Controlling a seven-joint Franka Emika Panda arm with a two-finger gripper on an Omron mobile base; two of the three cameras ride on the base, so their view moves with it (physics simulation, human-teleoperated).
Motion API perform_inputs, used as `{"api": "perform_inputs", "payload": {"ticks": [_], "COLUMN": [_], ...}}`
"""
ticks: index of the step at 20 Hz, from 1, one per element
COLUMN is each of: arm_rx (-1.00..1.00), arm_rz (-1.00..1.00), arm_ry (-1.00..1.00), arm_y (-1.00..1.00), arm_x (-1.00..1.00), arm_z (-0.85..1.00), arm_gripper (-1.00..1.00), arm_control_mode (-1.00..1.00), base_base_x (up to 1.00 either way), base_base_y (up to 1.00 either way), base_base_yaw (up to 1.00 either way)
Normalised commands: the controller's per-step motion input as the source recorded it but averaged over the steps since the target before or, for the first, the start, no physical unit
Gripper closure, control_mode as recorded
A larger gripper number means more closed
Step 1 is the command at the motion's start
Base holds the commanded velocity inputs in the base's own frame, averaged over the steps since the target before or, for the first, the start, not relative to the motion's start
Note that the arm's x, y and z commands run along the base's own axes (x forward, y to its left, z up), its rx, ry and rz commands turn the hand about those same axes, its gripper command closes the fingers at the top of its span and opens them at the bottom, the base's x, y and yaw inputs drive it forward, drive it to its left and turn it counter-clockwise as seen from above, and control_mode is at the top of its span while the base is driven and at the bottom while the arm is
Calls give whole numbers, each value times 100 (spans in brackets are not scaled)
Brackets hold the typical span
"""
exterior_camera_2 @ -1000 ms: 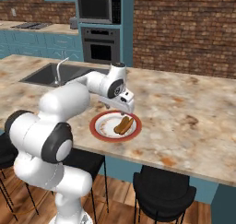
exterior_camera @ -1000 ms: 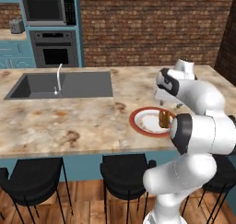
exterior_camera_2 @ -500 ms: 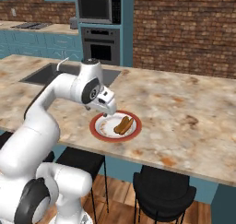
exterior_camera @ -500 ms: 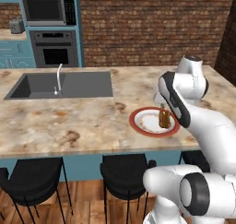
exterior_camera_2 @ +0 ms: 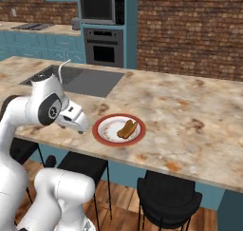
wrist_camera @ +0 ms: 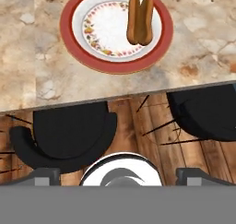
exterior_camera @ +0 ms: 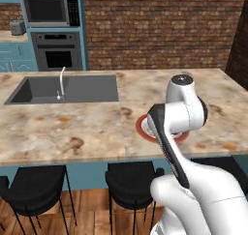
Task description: Move the hot dog bun to the plate on the dining table and place the condiment next to that plate. Then navigate to the fridge and take the sausage and place it on the plate as well.
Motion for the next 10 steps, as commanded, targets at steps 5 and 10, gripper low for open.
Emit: {"api": "perform_inputs", "payload": {"ticks": [5,10], "arm_rx": [0,0], "arm_rz": [0,0], "arm_ry": [0,0], "arm_y": [0,0], "arm_x": [0,0], "arm_z": [0,0], "arm_gripper": [-100,-100], "arm_control_mode": [100,100], "base_base_x": [-90,-100], "base_base_y": [55,97], "base_base_yaw": [0,6]}}
